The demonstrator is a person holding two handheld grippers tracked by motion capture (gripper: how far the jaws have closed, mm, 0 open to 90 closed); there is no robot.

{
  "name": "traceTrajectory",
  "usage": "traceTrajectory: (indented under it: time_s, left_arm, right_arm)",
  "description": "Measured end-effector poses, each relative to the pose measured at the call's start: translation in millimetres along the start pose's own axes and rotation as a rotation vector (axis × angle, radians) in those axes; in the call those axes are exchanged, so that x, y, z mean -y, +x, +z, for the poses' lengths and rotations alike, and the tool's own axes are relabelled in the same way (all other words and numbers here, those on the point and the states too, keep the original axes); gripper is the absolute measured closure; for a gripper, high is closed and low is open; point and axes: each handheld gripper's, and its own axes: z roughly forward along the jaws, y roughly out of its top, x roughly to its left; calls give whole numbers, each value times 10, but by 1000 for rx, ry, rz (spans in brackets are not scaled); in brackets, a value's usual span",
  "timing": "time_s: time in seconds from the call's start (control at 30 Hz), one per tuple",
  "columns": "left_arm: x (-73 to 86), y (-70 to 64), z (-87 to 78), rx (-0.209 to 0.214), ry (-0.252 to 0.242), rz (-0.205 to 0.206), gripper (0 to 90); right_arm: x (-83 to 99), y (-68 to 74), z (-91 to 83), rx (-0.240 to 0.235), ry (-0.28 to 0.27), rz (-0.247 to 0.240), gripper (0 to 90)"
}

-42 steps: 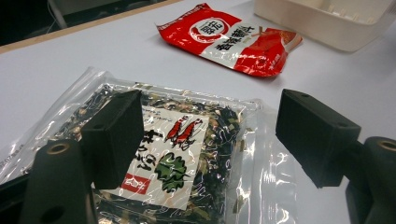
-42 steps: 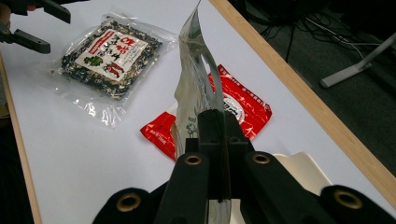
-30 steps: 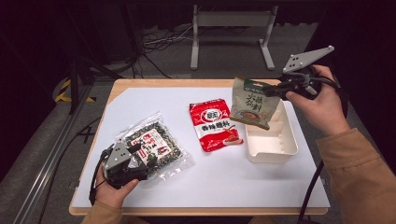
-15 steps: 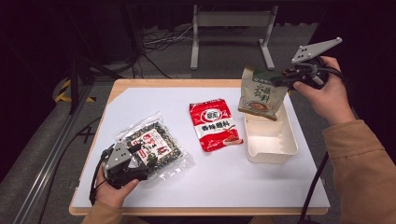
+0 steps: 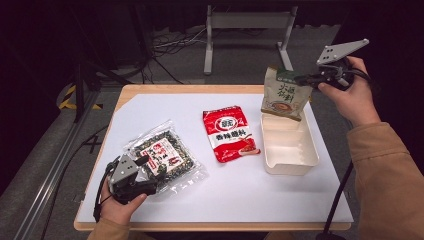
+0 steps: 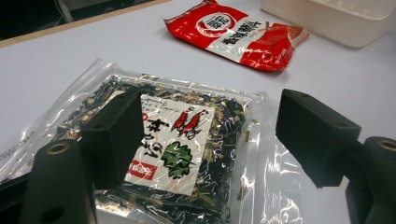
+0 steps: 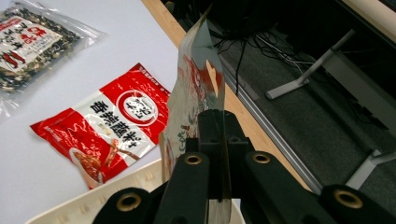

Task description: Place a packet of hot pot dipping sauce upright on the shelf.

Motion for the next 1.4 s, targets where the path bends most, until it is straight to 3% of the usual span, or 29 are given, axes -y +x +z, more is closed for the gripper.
traceTrajectory:
  time_s: [0.23,0.6,0.93,1.4]
  left_arm:
    - [51,11,-79,-25,3,-14,240]
    - [112,23,-157,-53,5,-39,240]
    - [110,23,-150,-52,6,-36,240]
    - [110,18,-138,-47,9,-36,240]
  right_arm:
    - [34,-103,89,-6,0,-22,900]
    - [170,-280,257,3,32,-11,900]
    - [236,-289,395,7,54,-11,900]
    - [269,-246,545,14,88,-49,900]
